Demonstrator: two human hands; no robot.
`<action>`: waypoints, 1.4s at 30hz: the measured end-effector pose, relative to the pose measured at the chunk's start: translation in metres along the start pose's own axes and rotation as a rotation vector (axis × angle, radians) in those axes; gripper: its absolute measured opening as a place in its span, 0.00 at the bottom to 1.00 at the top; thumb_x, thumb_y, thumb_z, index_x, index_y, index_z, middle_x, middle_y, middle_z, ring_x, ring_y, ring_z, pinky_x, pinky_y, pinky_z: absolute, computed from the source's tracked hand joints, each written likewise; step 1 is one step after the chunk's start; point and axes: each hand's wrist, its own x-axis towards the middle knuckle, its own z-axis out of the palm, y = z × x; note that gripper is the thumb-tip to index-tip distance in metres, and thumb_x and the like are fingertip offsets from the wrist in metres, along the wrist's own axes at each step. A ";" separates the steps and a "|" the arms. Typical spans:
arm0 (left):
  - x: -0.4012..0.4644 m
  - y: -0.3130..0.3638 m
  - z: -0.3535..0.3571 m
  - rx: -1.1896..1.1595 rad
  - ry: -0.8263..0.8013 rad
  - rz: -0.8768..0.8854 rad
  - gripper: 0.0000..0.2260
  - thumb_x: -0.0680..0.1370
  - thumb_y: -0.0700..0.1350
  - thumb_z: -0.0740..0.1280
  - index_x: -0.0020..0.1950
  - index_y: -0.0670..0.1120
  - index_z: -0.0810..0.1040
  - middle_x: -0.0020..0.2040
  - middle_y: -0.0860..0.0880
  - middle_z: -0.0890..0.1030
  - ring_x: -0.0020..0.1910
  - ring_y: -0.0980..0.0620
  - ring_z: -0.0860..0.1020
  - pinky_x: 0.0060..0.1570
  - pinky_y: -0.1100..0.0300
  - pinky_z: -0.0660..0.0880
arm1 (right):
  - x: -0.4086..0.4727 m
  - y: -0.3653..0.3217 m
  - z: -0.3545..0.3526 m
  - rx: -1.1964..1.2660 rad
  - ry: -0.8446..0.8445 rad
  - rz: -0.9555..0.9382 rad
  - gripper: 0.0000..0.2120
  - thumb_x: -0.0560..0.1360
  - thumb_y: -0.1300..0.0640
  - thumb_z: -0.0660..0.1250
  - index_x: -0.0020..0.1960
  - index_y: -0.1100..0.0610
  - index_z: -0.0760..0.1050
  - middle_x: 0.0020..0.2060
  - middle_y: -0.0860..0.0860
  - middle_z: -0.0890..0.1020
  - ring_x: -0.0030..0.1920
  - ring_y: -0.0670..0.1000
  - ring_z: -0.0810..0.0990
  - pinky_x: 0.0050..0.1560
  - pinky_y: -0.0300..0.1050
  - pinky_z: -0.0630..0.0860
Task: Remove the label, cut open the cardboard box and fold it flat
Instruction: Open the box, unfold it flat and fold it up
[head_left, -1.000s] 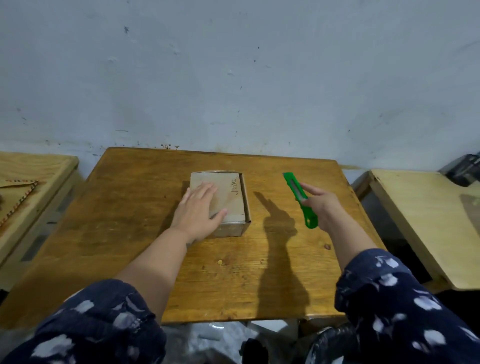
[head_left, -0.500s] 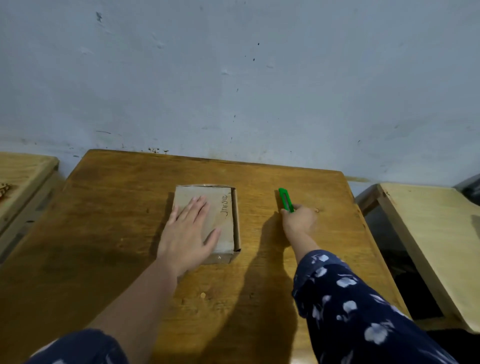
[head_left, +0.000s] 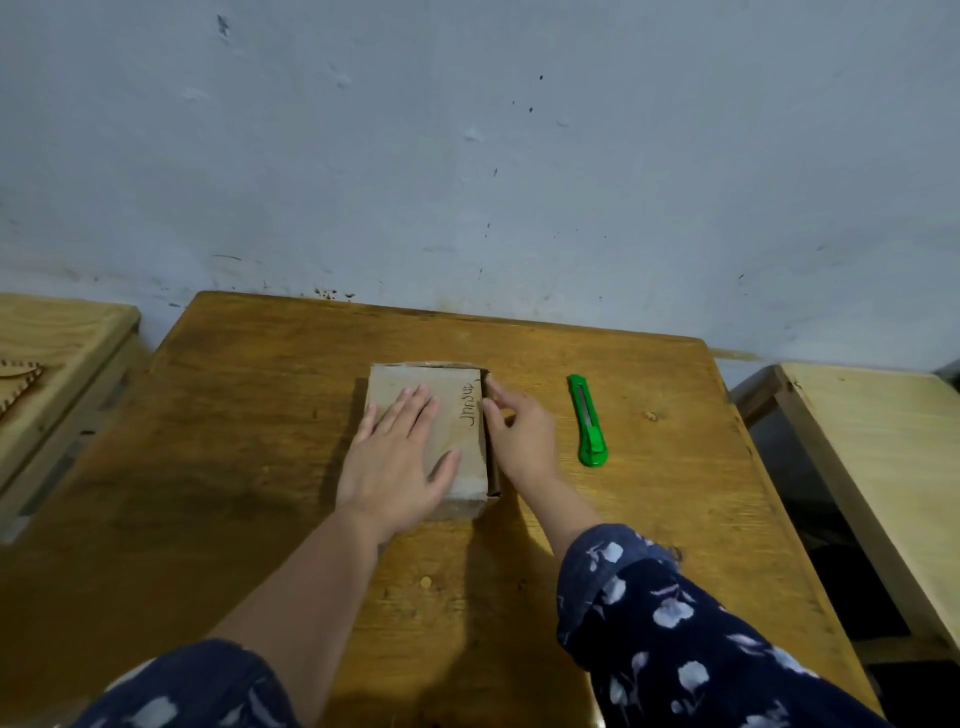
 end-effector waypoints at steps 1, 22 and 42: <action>0.000 0.000 -0.001 -0.008 -0.004 -0.003 0.32 0.78 0.64 0.43 0.79 0.49 0.49 0.79 0.52 0.49 0.77 0.56 0.45 0.76 0.51 0.42 | -0.004 0.000 0.000 0.019 -0.006 0.003 0.16 0.77 0.55 0.64 0.65 0.52 0.75 0.61 0.52 0.80 0.60 0.50 0.78 0.59 0.42 0.76; -0.006 -0.006 -0.007 -0.021 -0.031 0.027 0.31 0.79 0.63 0.45 0.79 0.49 0.48 0.79 0.52 0.48 0.78 0.55 0.44 0.76 0.51 0.41 | -0.032 0.017 -0.024 -0.237 -0.053 0.176 0.23 0.77 0.48 0.60 0.71 0.41 0.63 0.50 0.50 0.80 0.44 0.51 0.82 0.43 0.51 0.82; -0.008 -0.005 -0.007 -0.034 -0.012 0.041 0.32 0.78 0.64 0.43 0.79 0.51 0.48 0.79 0.53 0.48 0.77 0.57 0.44 0.76 0.51 0.42 | 0.054 -0.001 -0.021 -0.469 -0.133 -0.229 0.19 0.78 0.61 0.61 0.67 0.50 0.73 0.72 0.53 0.68 0.71 0.56 0.66 0.69 0.52 0.66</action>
